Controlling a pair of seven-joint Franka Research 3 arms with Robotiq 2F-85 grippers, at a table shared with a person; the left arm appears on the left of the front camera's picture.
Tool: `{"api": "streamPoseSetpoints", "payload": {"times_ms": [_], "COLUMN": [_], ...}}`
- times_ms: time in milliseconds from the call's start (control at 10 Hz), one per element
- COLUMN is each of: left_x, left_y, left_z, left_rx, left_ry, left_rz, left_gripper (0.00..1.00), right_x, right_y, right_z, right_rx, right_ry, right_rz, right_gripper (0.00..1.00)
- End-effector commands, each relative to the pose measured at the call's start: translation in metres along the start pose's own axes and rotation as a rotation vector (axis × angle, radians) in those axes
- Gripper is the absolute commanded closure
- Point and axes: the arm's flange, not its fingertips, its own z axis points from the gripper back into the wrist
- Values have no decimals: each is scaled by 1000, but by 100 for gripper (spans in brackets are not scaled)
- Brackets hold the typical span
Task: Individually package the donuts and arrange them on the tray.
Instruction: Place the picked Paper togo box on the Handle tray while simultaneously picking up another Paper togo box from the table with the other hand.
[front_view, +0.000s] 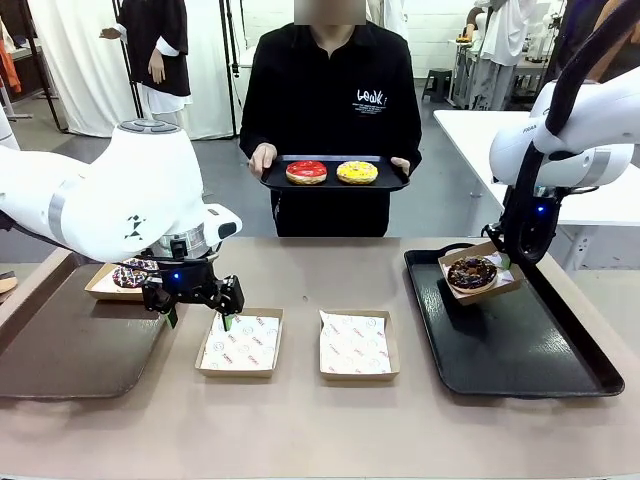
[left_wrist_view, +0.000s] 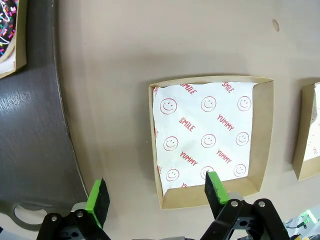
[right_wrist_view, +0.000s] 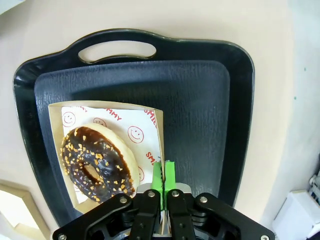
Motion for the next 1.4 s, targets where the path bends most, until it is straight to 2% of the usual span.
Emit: {"api": "streamPoseSetpoints", "payload": {"times_ms": [0,900,1000,1100,1200,1300], "left_x": [-1,19,19,19,19,19], "left_y": [-2,8,8,8,8,7], "left_z": [-14,-49,-50,-50,-49,-49], "left_rx": [6,-20,-27,-25,-24,-26], "left_ry": [-7,7,0,11,10,12], "left_rz": [56,52,41,37,32,29], "left_gripper": [0,0,34,59,93,100], "right_x": [-2,-4,-4,-4,-4,-4], "right_y": [-6,-5,-5,-5,-5,-5], "right_z": [-6,-11,-11,-11,-12,-13], "right_rx": [34,52,51,49,46,43], "right_ry": [-22,-26,-27,-24,-20,-15], "right_rz": [19,28,29,31,30,29], "right_gripper": [98,98,98,92,74,62]}}
